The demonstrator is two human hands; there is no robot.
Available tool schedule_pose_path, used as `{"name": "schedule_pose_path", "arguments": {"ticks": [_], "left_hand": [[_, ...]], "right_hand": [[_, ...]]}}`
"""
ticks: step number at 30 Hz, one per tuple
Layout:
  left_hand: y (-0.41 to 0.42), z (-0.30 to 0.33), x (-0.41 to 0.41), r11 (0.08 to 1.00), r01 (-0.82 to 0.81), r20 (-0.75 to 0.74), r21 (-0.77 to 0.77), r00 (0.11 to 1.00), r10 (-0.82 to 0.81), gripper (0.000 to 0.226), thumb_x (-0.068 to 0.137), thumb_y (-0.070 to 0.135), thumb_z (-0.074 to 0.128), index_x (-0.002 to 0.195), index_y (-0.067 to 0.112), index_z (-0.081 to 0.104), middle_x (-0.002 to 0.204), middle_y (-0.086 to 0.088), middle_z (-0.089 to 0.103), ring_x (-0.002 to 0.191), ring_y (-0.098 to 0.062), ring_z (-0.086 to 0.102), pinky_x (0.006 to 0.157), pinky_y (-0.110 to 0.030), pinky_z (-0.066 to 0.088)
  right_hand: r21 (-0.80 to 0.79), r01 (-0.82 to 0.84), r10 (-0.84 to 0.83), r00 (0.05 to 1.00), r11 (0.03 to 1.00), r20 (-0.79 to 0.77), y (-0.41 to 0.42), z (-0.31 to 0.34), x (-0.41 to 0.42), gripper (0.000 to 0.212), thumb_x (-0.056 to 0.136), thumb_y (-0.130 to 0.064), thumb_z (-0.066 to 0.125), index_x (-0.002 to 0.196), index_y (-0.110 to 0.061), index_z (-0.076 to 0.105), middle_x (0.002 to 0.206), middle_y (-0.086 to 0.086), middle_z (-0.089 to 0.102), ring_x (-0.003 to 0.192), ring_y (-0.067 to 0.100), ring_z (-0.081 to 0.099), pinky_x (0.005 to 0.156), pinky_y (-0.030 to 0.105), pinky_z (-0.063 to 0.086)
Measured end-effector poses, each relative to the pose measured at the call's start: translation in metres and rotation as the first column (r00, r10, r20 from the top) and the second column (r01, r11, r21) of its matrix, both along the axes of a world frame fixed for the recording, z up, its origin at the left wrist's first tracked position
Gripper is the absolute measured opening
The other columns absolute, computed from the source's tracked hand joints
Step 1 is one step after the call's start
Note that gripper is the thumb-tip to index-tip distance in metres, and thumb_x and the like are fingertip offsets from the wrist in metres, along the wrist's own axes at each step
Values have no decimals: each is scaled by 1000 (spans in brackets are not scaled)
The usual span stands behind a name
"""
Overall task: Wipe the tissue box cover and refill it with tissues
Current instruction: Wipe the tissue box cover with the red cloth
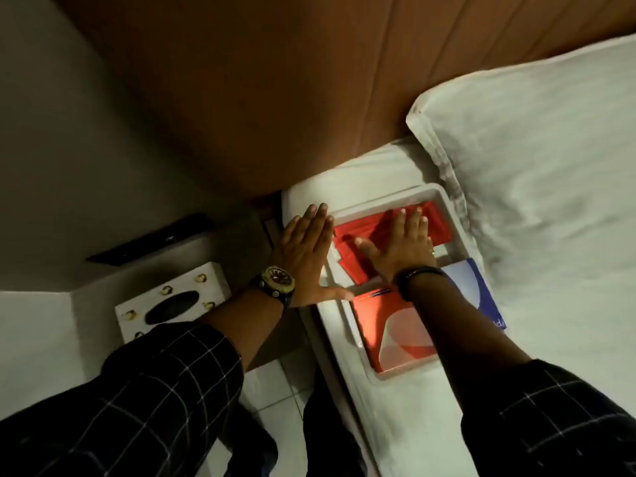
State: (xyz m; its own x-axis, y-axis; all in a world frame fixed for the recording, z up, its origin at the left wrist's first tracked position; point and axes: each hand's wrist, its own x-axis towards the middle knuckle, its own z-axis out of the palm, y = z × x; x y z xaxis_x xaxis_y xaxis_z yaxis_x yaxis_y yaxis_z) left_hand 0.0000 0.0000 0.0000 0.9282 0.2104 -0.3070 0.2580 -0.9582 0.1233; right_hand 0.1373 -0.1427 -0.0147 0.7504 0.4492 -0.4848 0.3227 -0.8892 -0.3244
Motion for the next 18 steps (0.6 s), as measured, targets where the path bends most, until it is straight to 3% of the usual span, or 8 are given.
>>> {"name": "schedule_pose_path", "arguments": {"ticks": [3, 6, 10, 13, 18], "left_hand": [[2, -20, 14, 999, 49, -68, 17, 997, -48, 137, 56, 97, 28, 149, 4, -9, 158, -16, -16, 146, -32, -15, 120, -44, -5], [8, -33, 21, 994, 93, -66, 50, 994, -90, 141, 51, 100, 22, 149, 4, -11, 157, -16, -19, 146, -31, -18, 119, -43, -8], [18, -35, 34, 988, 153, -64, 37, 987, -150, 141, 51, 101, 22, 149, 4, -11, 158, -16, -17, 146, -30, -16, 118, -42, -10], [20, -35, 37, 986, 164, -71, 22, 984, -162, 141, 53, 99, 24, 149, 1, -4, 159, -19, -9, 147, -33, -10, 120, -44, -4], [23, -39, 37, 988, 155, -73, 25, 985, -153, 141, 52, 97, 30, 148, -3, 8, 158, -23, 2, 147, -37, 0, 120, -46, 1]], "right_hand": [[-187, 2, -6, 1000, 982, -24, 5, -24, 3, 112, 80, -78, 38, 150, -7, -12, 159, 19, -19, 146, 39, -16, 118, 54, 3], [-233, 49, -54, 998, 971, -18, 20, -42, 0, 119, 76, -83, 35, 146, -5, -23, 154, 23, -29, 142, 44, -23, 116, 58, -2], [-141, 215, -215, 976, 966, 14, 34, -54, -1, 121, 75, -85, 32, 145, -5, -26, 153, 22, -33, 140, 42, -29, 114, 57, -12], [-50, 338, -334, 940, 940, 66, 41, -63, -5, 120, 76, -83, 34, 146, -5, -24, 155, 21, -28, 143, 41, -23, 112, 52, -18], [-47, 366, -362, 929, 929, 75, 50, -75, -5, 114, 80, -78, 35, 146, -4, -23, 155, 24, -25, 142, 43, -23, 111, 54, -19]]}}
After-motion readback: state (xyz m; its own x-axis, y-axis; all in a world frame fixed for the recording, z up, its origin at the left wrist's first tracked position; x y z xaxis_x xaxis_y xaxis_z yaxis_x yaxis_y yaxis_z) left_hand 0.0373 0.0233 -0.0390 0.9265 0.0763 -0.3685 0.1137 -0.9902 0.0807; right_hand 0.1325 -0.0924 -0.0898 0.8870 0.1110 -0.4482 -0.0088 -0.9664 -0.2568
